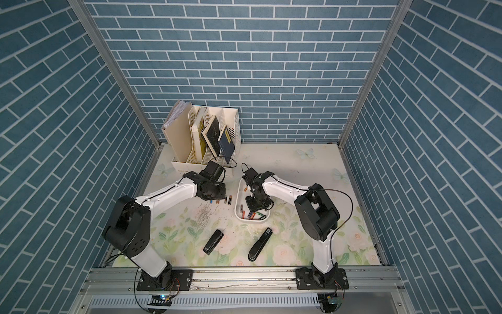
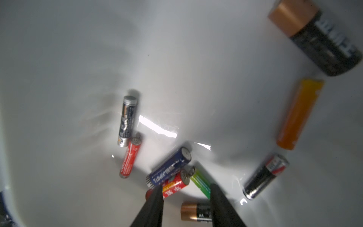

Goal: Take the batteries out of the storage box
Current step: Adjust the battery in the storage box.

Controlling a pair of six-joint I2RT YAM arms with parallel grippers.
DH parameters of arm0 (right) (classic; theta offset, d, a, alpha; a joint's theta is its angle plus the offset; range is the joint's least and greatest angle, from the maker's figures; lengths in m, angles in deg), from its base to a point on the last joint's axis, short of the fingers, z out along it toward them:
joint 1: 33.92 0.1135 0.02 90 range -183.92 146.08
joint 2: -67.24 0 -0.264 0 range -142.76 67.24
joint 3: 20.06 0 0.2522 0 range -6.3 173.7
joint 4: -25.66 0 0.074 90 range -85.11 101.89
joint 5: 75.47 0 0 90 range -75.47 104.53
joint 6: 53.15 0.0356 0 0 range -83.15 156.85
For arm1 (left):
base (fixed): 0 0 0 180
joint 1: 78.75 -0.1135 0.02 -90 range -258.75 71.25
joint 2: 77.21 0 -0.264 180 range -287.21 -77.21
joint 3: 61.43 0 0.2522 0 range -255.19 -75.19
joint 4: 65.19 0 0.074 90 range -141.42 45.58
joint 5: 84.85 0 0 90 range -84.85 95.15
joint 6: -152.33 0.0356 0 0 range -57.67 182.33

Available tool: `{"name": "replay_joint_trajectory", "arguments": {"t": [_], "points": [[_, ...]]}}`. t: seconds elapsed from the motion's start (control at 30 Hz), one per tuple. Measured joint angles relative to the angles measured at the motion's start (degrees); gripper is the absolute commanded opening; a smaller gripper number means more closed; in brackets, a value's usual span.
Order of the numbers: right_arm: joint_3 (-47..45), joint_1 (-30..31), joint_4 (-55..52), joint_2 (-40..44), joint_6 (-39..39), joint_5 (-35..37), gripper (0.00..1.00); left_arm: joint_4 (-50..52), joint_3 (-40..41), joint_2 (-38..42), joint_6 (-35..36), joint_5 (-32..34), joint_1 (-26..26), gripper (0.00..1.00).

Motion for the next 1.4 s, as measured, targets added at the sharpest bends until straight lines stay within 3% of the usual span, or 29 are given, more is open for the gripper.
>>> {"name": "replay_joint_trajectory", "arguments": {"t": [0.27,0.73,0.87,1.0,1.1,1.4], "points": [[0.90,0.00,2.43,-2.93,0.98,-1.31,0.40,0.07,-2.03,1.44,0.46,2.34,0.00,0.46],[2.99,0.00,1.44,-5.05,0.81,0.15,0.06,2.49,-5.16,1.01,0.90,3.67,0.00,0.46],[5.40,-0.02,0.11,-6.25,0.74,0.72,0.07,2.91,-6.29,0.74,1.01,3.58,0.00,0.46],[7.87,-0.02,-0.74,-6.64,0.72,1.14,0.21,2.95,-7.23,-0.07,1.25,3.54,0.00,0.46],[9.20,-0.02,-0.63,-6.64,0.37,1.07,0.20,3.08,-7.23,-0.20,1.31,3.48,0.00,0.46],[9.33,-0.02,0.22,-6.64,0.39,-0.59,0.32,3.50,-7.23,-0.20,1.29,3.45,0.00,0.46]]}}
